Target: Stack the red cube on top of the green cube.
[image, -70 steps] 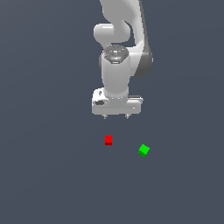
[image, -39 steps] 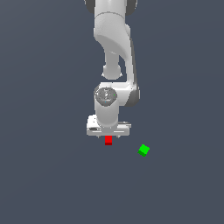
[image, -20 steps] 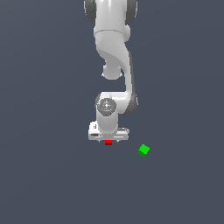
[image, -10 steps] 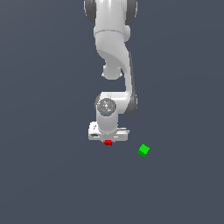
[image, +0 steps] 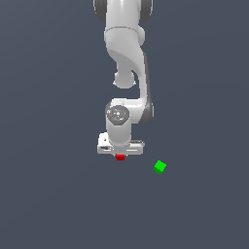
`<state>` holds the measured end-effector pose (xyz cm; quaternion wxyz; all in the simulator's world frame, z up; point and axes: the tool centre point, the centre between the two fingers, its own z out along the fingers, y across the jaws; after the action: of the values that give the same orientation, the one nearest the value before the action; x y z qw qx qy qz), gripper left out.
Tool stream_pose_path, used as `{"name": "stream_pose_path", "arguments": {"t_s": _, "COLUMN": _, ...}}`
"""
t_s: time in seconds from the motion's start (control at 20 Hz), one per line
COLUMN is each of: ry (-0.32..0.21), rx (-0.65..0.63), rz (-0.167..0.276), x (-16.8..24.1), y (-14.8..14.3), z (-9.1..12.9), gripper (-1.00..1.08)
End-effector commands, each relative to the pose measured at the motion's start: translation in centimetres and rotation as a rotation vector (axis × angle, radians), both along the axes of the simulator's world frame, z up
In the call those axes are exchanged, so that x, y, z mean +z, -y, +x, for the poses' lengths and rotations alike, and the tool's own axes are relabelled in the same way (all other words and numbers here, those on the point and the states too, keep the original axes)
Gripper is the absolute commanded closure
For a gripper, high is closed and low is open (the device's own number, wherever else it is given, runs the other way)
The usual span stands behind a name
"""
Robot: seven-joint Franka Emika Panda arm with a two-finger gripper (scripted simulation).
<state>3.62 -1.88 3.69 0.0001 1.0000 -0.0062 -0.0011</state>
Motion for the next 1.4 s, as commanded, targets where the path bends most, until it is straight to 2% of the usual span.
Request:
{"name": "stream_pose_path", "arguments": {"t_s": 0.0, "ry": 0.002, "rx": 0.000, "rz": 0.000, "x": 1.4, "y": 0.0, "z": 0.0, "gripper": 1.08}}
{"name": "stream_pose_path", "arguments": {"t_s": 0.45, "ry": 0.002, "rx": 0.001, "rz": 0.000, "x": 7.1, "y": 0.0, "z": 0.0, "gripper": 1.08}}
{"name": "stream_pose_path", "arguments": {"t_s": 0.9, "ry": 0.003, "rx": 0.001, "rz": 0.000, "x": 8.1, "y": -0.2, "z": 0.2, "gripper": 1.08}}
{"name": "stream_pose_path", "arguments": {"t_s": 1.1, "ry": 0.003, "rx": 0.001, "rz": 0.000, "x": 7.7, "y": -1.5, "z": 0.5, "gripper": 1.08}}
{"name": "stream_pose_path", "arguments": {"t_s": 1.35, "ry": 0.003, "rx": 0.001, "rz": 0.000, "x": 6.7, "y": -4.9, "z": 1.4, "gripper": 1.08}}
